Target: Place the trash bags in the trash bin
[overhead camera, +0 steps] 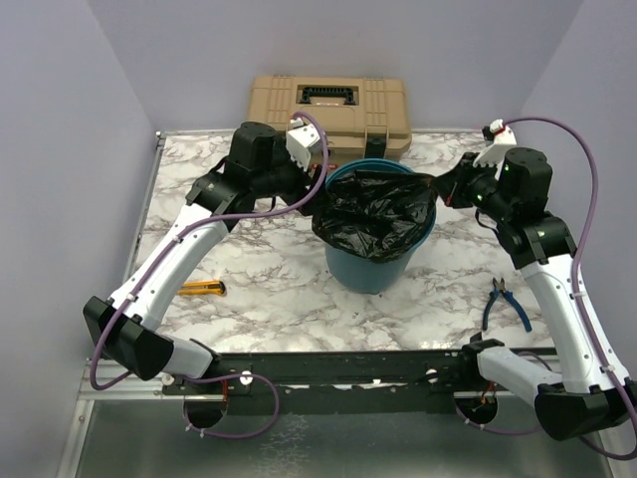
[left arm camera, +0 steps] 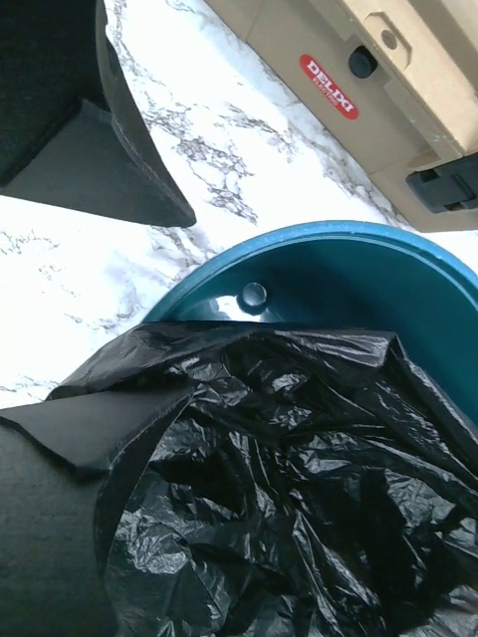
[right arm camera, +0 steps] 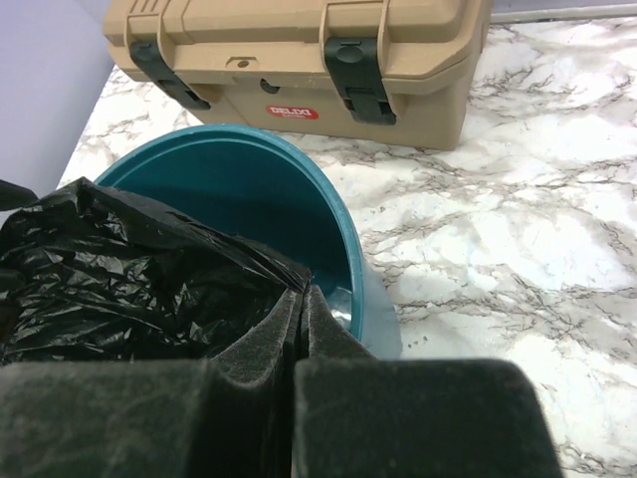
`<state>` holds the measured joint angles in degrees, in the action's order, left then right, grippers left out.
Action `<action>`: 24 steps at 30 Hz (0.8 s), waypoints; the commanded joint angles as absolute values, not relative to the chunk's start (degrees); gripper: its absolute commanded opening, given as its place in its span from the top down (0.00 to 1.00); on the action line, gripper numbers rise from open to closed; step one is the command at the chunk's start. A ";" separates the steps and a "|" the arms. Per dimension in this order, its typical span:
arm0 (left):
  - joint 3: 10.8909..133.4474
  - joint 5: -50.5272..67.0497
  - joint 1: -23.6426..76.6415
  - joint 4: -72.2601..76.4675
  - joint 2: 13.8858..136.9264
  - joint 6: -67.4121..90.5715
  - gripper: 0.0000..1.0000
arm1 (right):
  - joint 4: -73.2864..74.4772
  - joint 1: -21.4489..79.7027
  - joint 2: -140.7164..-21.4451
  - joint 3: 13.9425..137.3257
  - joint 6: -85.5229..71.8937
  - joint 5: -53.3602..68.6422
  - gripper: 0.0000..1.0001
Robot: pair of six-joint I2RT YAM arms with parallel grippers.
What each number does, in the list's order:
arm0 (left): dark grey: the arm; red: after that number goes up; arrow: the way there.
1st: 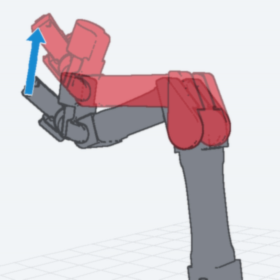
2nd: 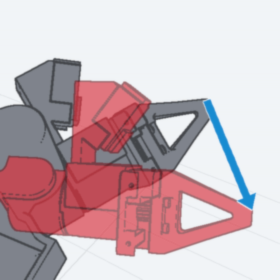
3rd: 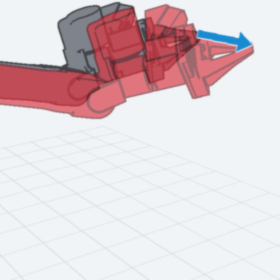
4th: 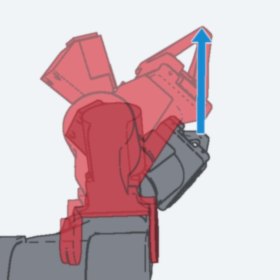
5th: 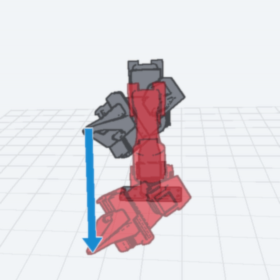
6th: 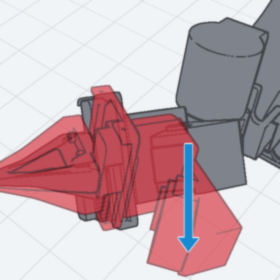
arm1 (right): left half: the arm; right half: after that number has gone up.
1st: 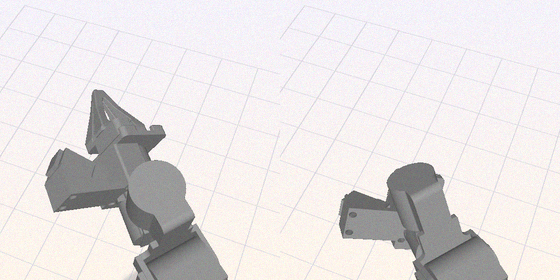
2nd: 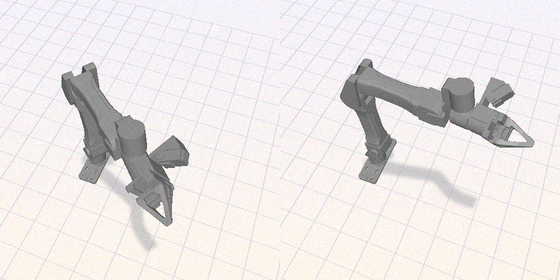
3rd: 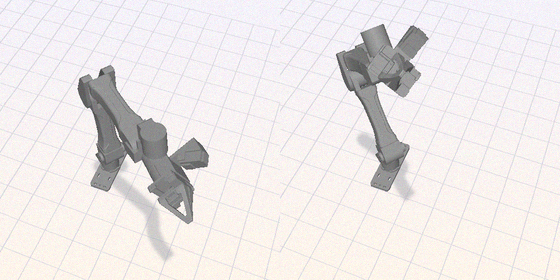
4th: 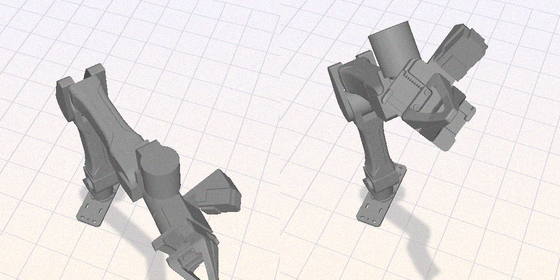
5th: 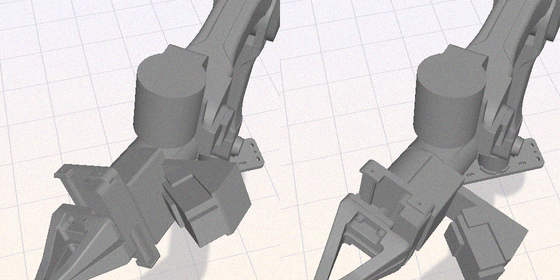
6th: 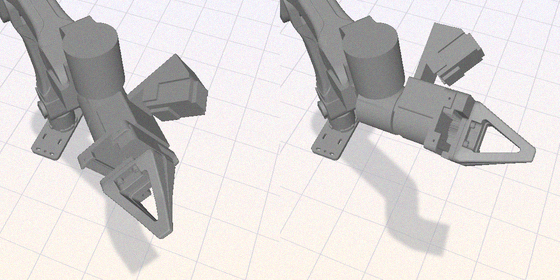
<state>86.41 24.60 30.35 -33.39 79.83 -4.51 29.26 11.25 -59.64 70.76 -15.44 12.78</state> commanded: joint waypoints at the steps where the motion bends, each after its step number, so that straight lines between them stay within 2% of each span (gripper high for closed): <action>1: 85.52 26.20 29.99 -35.49 80.46 -5.45 0.31 | 29.80 11.14 -59.01 71.46 -16.48 12.16 0.99; 4: 85.67 28.19 29.97 -35.67 81.32 -5.38 0.40 | 30.20 11.07 -58.99 71.95 -16.44 12.75 0.99; 6: 85.93 30.05 29.98 -35.99 81.87 -5.88 0.63 | 30.32 11.11 -58.59 71.94 -16.64 12.43 1.00; 7: 86.02 30.44 29.97 -36.10 81.99 -6.21 0.81 | 30.37 11.11 -58.27 71.86 -16.80 12.16 0.99; 9: 86.08 29.70 30.02 -36.29 81.84 -6.49 1.00 | 30.48 11.07 -57.43 71.58 -17.45 10.45 0.99; 16: 86.02 22.42 29.88 -36.40 79.37 -6.81 1.00 | 32.34 11.07 -54.68 71.25 -20.80 -2.02 0.99; 24: 86.22 18.56 29.72 -35.65 77.81 -5.84 1.00 | 32.75 11.08 -52.49 69.73 -22.61 -8.04 0.99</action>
